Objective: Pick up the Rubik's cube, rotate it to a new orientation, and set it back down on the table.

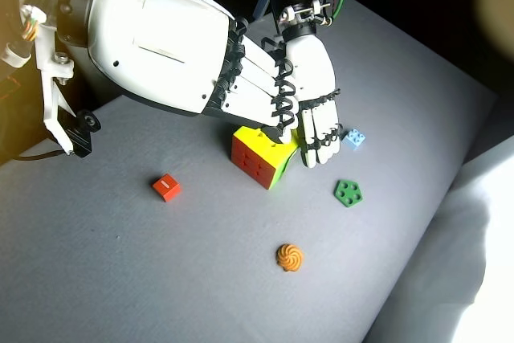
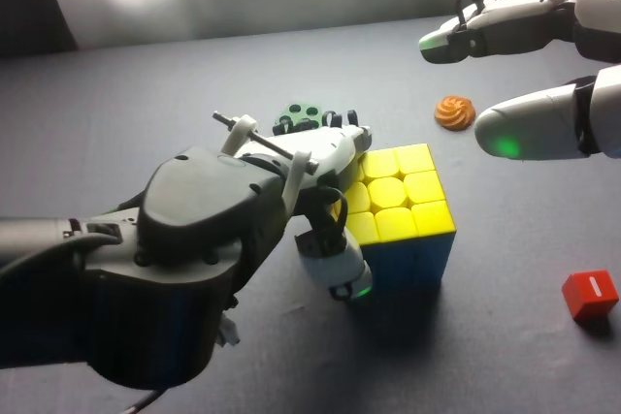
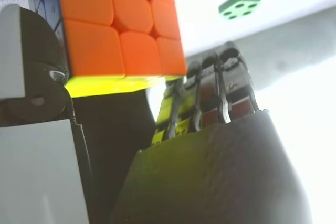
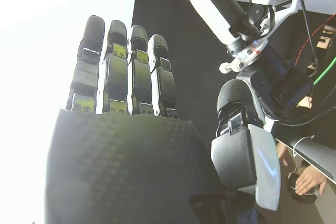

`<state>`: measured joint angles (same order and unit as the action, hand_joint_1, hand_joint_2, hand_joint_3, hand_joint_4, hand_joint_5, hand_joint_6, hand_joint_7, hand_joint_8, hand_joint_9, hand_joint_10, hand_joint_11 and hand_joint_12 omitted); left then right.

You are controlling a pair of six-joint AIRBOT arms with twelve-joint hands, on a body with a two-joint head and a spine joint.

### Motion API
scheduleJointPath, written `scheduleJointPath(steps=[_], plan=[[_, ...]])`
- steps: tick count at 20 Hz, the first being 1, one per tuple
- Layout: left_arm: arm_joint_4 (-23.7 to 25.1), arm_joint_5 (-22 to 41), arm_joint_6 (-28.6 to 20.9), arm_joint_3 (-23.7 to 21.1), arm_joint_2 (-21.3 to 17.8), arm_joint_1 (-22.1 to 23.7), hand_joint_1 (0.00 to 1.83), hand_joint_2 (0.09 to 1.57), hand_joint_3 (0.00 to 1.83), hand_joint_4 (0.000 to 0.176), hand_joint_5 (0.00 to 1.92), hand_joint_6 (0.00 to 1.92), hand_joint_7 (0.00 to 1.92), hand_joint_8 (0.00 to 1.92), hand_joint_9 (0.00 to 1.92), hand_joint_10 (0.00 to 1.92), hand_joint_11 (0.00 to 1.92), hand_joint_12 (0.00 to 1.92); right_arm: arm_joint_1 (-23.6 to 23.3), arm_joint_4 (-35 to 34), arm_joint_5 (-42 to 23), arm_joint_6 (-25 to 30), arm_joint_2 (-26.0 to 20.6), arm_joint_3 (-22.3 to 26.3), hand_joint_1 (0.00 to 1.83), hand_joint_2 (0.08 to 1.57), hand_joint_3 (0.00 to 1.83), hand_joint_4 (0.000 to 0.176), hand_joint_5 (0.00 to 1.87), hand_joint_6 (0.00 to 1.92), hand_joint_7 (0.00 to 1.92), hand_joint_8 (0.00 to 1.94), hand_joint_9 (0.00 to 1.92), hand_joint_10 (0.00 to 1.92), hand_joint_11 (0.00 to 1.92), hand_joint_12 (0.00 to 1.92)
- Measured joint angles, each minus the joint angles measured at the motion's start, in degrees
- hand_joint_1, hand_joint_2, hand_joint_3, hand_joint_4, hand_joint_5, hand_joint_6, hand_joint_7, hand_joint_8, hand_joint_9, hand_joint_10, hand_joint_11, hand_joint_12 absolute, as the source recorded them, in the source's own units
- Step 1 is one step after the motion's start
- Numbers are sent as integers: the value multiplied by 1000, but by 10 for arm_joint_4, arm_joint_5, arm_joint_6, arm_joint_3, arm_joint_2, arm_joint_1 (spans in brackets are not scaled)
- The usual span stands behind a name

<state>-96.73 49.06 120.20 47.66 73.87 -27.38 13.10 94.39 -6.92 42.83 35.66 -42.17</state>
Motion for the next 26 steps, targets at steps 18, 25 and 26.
scheduleJointPath(steps=[18, 25, 26], plan=[[-7, -4, 0, 34, 37, -1, 1310, 961, 12, 0, 94, 16, 0, 0, 0, 0, 0, 0, -2, 1, -3, 0, 0, 0, 0, 1310, 0, 0, 296, 0, 313, 1, 280, 3, 0, 720], [6, -9, -10, 41, 42, -8, 1264, 959, 3, 0, 87, 7, 0, 0, 0, 0, 0, 0, -2, 1, -4, 0, 0, 0, 0, 1350, 9, 0, 297, 3, 294, 1, 251, 2, 0, 691], [7, -9, -12, 41, 42, -9, 1288, 959, 3, 0, 91, 8, 0, 0, 0, 0, 0, 0, -2, 1, -3, 0, 0, 0, 0, 1348, 4, 0, 305, 4, 300, 2, 258, 4, 0, 710]])
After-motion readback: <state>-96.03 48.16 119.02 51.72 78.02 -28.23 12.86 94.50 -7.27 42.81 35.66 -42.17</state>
